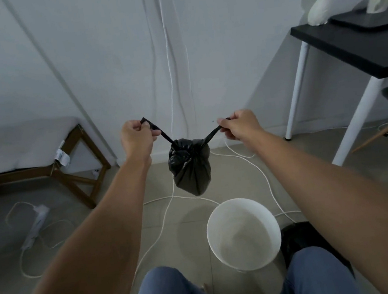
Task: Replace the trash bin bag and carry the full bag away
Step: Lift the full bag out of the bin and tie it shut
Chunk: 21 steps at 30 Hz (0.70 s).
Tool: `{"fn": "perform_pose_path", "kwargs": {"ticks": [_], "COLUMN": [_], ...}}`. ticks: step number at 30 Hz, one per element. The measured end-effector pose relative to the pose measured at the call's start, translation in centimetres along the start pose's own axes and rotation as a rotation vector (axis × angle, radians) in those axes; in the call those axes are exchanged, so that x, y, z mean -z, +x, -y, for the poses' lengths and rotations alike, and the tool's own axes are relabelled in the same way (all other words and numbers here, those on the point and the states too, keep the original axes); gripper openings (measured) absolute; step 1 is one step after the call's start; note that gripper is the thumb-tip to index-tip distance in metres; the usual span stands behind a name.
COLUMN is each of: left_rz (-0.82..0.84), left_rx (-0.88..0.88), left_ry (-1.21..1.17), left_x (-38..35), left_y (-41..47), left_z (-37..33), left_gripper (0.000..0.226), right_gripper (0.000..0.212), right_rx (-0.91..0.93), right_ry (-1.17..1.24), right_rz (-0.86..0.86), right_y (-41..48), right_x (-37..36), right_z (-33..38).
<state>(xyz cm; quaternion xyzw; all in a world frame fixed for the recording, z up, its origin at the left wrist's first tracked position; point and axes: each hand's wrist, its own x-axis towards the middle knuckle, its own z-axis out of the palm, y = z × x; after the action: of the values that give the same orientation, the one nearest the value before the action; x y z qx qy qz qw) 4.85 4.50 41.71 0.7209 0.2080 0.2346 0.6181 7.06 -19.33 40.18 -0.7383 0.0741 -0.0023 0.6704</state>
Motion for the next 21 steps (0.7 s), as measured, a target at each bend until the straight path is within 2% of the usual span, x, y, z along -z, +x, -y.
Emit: {"fn": "perform_pose_path", "kwargs": {"ticks": [3, 9, 12, 16, 18, 21], "left_rz": [0.018, -0.014, -0.021, -0.027, -0.01, 0.015], "left_rx": [0.021, 0.153, 0.219, 0.33, 0.381, 0.417], "left_ry": [0.054, 0.119, 0.149, 0.187, 0.198, 0.236], "left_x": [1.0, 3.2, 3.9, 4.3, 4.3, 4.3], "left_y": [0.7, 1.7, 2.3, 3.0, 3.3, 3.3], "left_z": [1.9, 9.1, 13.3, 18.7, 21.0, 23.7], "left_gripper": [0.019, 0.007, 0.017, 0.007, 0.009, 0.025], "right_gripper": [0.018, 0.014, 0.017, 0.02, 0.017, 0.021], "right_rx": [-0.04, -0.149, -0.205, -0.273, -0.304, -0.342], "right_ry": [-0.028, -0.149, -0.216, -0.283, -0.304, -0.335], "right_rz": [0.032, 0.117, 0.16, 0.204, 0.224, 0.25], "right_y": [0.4, 1.4, 2.0, 2.6, 2.9, 3.1], "right_x": [-2.4, -7.6, -9.6, -11.7, -12.5, -13.2], "right_z": [-1.6, -7.3, -10.6, -14.9, -16.7, -19.0]}}
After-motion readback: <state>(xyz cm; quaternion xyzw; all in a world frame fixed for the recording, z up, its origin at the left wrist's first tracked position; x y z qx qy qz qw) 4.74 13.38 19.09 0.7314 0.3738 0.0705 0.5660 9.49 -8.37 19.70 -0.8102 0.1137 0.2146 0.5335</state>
